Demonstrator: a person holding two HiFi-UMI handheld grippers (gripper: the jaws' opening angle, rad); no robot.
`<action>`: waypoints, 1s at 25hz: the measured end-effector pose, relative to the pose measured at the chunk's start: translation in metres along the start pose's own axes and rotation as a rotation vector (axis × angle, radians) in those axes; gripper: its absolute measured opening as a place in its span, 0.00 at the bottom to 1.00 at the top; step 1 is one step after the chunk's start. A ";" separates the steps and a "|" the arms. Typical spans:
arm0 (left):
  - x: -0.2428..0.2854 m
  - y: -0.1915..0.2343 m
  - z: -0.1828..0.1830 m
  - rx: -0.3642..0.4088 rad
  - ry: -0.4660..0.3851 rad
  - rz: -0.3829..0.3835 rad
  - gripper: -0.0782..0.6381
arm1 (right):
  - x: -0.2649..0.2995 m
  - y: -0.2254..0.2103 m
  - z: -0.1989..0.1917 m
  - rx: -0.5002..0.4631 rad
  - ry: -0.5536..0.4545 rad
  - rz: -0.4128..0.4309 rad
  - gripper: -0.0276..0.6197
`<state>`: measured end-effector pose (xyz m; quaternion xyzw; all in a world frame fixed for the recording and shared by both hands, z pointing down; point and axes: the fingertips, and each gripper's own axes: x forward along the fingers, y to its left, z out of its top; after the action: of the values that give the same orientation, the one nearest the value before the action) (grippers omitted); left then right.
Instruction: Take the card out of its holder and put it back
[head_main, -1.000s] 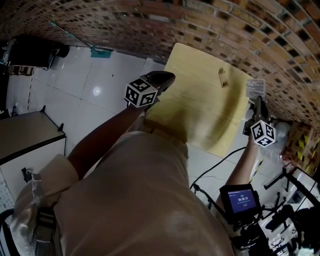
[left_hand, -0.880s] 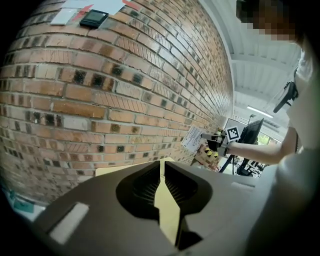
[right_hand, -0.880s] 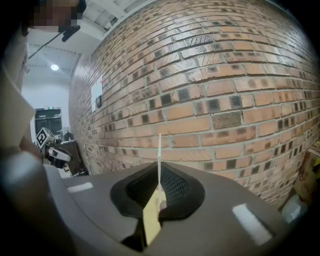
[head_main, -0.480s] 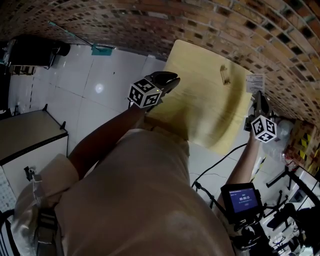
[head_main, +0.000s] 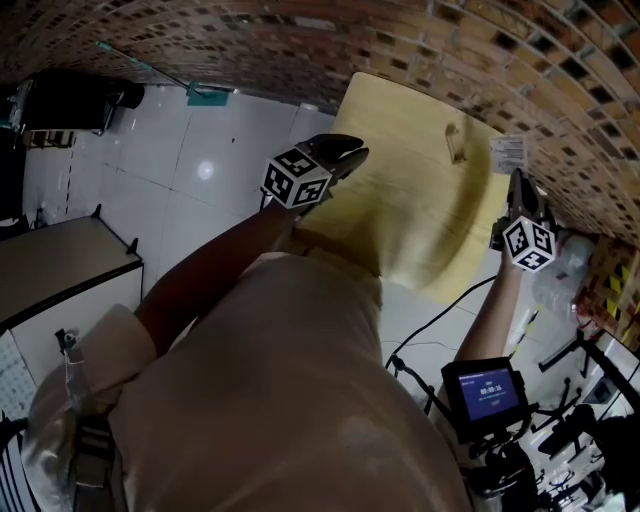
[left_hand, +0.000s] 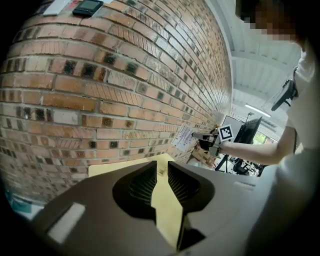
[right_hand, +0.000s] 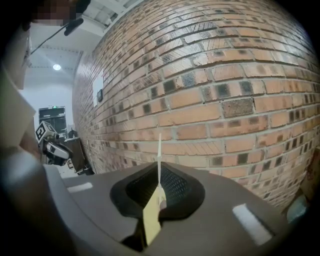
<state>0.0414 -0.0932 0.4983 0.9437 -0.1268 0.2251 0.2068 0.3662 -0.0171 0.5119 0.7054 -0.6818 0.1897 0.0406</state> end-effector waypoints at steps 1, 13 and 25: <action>0.000 0.000 -0.001 -0.001 0.002 0.000 0.23 | 0.002 0.000 -0.001 0.001 0.003 0.001 0.06; -0.001 0.004 -0.008 -0.011 0.020 0.017 0.23 | 0.019 0.001 -0.019 0.000 0.035 0.019 0.06; -0.009 0.005 -0.015 -0.021 0.032 0.027 0.23 | 0.034 0.007 -0.034 -0.004 0.069 0.035 0.06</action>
<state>0.0266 -0.0898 0.5078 0.9358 -0.1386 0.2418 0.2157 0.3516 -0.0385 0.5531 0.6864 -0.6924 0.2134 0.0621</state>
